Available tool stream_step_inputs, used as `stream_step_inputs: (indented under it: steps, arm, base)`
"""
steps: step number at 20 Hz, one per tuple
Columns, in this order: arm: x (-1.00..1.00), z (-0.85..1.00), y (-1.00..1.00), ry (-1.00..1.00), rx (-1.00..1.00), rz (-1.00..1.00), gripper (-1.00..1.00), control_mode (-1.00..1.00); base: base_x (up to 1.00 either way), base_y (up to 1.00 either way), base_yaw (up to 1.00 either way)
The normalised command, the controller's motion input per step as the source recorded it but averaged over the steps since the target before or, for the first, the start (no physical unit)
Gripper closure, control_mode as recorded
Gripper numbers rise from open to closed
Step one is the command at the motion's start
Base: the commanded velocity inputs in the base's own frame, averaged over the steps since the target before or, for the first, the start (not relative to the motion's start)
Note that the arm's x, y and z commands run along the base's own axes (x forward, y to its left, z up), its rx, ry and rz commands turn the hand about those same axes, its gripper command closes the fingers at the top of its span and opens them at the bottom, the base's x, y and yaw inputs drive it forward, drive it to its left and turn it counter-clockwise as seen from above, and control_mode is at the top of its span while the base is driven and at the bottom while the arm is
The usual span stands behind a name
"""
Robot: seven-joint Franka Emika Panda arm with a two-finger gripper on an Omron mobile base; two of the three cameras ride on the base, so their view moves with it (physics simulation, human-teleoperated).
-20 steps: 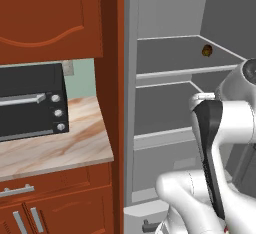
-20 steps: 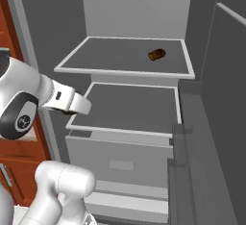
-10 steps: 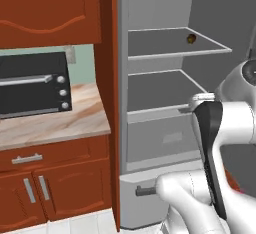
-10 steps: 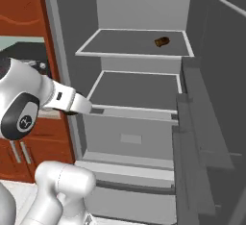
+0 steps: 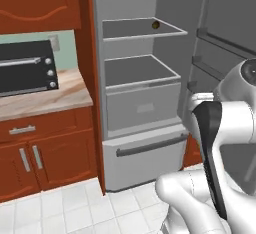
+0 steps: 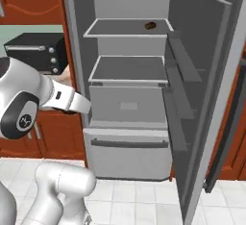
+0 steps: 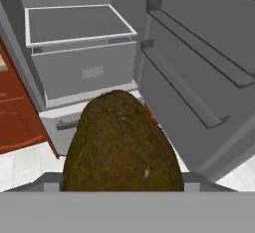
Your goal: Gather the sweet potato and avocado from the fridge and place them on a tray on the dining counter. Then gather the steak and fish from the fridge and place them on the other tray.
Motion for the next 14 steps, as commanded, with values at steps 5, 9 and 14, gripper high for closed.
stream_step_inputs:
  steps: [5, 9, 14]
  arm:
    - [0.00, 0.00, 0.00, 0.00, 0.00, 0.00, 1.00, 1.00]
    - [0.00, 0.00, 0.00, 0.00, 0.00, 0.00, 1.00, 1.00]
    - [0.00, 0.00, 0.00, 0.00, 0.00, 0.00, 1.00, 1.00]
  base:
    - [-0.79, 0.12, -0.51]
    - [-0.53, 0.01, -0.57]
    - [-0.16, -0.15, -0.60]
